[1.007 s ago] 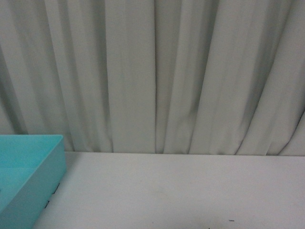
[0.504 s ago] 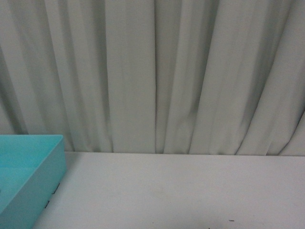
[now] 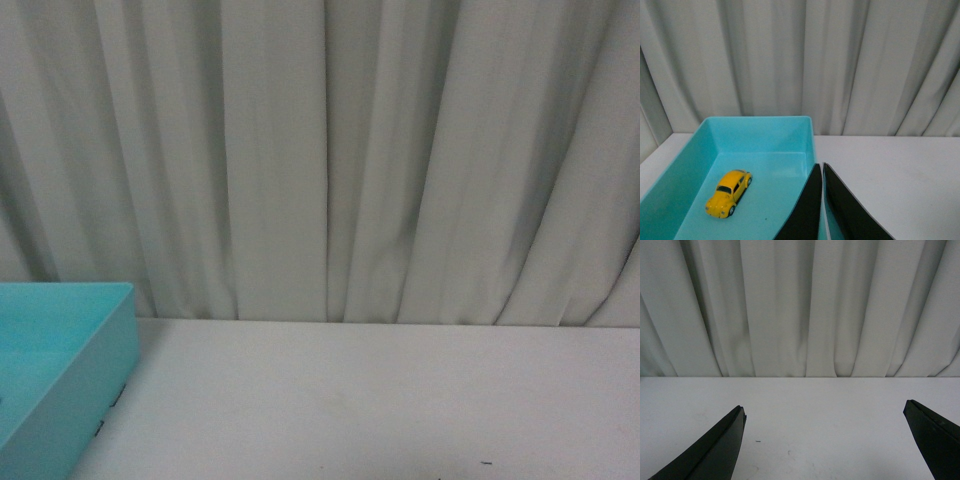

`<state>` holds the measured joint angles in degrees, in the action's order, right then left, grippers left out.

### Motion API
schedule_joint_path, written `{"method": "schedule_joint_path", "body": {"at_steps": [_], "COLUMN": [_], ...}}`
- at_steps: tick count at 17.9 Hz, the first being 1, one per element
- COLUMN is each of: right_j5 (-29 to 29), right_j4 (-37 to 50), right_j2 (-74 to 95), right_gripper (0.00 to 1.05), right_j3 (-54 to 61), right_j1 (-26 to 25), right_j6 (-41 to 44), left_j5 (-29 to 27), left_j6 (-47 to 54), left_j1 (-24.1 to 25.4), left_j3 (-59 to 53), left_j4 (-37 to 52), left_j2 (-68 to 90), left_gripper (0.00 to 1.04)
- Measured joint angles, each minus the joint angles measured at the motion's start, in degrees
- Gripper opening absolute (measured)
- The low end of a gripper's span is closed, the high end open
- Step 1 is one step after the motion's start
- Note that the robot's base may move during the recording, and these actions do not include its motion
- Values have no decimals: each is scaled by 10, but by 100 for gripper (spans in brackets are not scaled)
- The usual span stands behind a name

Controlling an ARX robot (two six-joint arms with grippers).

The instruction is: Wind up and store yellow beetle toy

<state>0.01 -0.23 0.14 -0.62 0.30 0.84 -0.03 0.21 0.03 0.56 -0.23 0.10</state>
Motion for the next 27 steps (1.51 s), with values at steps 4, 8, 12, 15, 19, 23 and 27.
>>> {"method": "schedule_joint_path", "body": {"at_steps": [4,8,12,15,19,23,27], "right_j5": [0,0,0,0,0,0,0], "right_j4": [0,0,0,0,0,0,0], "right_j2": [0,0,0,0,0,0,0], "right_gripper": [98,98,98,98,98,98,98], "right_j3": [0,0,0,0,0,0,0], "right_j1": [0,0,0,0,0,0,0], "right_j6": [0,0,0,0,0,0,0], "left_j5": [0,0,0,0,0,0,0], "left_j6": [0,0,0,0,0,0,0], "left_j1": [0,0,0,0,0,0,0], "left_j3": [0,0,0,0,0,0,0], "left_j4": [0,0,0,0,0,0,0], "left_j2": [0,0,0,0,0,0,0], "left_gripper": [54,94,98,98,98,98,98]}}
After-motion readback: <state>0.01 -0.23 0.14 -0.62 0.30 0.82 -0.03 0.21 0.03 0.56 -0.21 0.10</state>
